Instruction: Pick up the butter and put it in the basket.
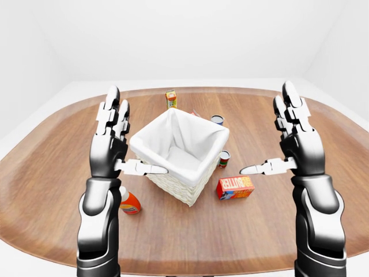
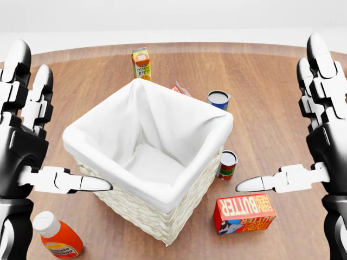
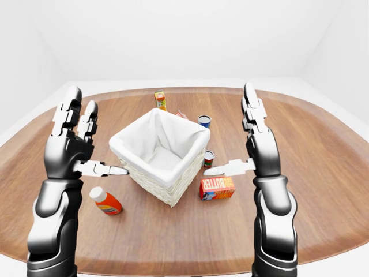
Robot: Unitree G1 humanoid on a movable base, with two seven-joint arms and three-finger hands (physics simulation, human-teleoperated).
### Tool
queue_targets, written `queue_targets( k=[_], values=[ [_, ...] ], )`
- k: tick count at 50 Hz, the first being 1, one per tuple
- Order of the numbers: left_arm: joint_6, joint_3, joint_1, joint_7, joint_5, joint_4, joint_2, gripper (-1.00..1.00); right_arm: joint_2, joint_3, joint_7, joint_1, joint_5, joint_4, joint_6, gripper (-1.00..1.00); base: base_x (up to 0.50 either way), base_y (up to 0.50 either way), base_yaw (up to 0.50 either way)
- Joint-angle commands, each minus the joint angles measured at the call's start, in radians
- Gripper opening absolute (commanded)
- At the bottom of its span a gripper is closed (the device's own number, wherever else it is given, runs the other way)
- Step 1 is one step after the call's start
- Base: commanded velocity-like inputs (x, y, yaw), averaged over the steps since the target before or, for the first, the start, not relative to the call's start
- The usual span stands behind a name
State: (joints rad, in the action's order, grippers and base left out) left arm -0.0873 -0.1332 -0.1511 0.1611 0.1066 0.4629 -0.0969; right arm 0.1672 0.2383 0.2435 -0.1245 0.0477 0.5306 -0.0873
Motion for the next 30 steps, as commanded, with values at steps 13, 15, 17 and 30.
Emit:
queue_targets(
  k=[13, 15, 17, 30],
  values=[
    [0.000, -0.001, 0.007, 0.001, -0.005, -0.005, 0.000, 1.00, 0.155, 0.138, 0.131, -0.030, 0.071, -0.469, 0.026, 1.00, 0.00, 0.00, 0.00],
    [0.000, -0.001, 0.010, 0.001, -0.007, -0.003, 0.000, 1.00, 0.174, 0.135, 0.130, -0.040, 0.086, -0.557, 0.109, 1.00, 0.00, 0.00, 0.00],
    [0.000, 0.000, 0.014, 0.000, -0.009, -0.002, 0.001, 1.00, 0.186, 0.130, 0.124, -0.053, 0.095, -0.624, 0.163, 1.00, 0.00, 0.00, 0.00],
    [0.000, 0.002, 0.028, 0.006, -0.017, -0.033, 0.006, 1.00, 0.293, -0.012, -0.074, -0.339, 0.169, -1.544, 0.175, 1.00, 0.00, 0.00, 0.00]
  ],
)
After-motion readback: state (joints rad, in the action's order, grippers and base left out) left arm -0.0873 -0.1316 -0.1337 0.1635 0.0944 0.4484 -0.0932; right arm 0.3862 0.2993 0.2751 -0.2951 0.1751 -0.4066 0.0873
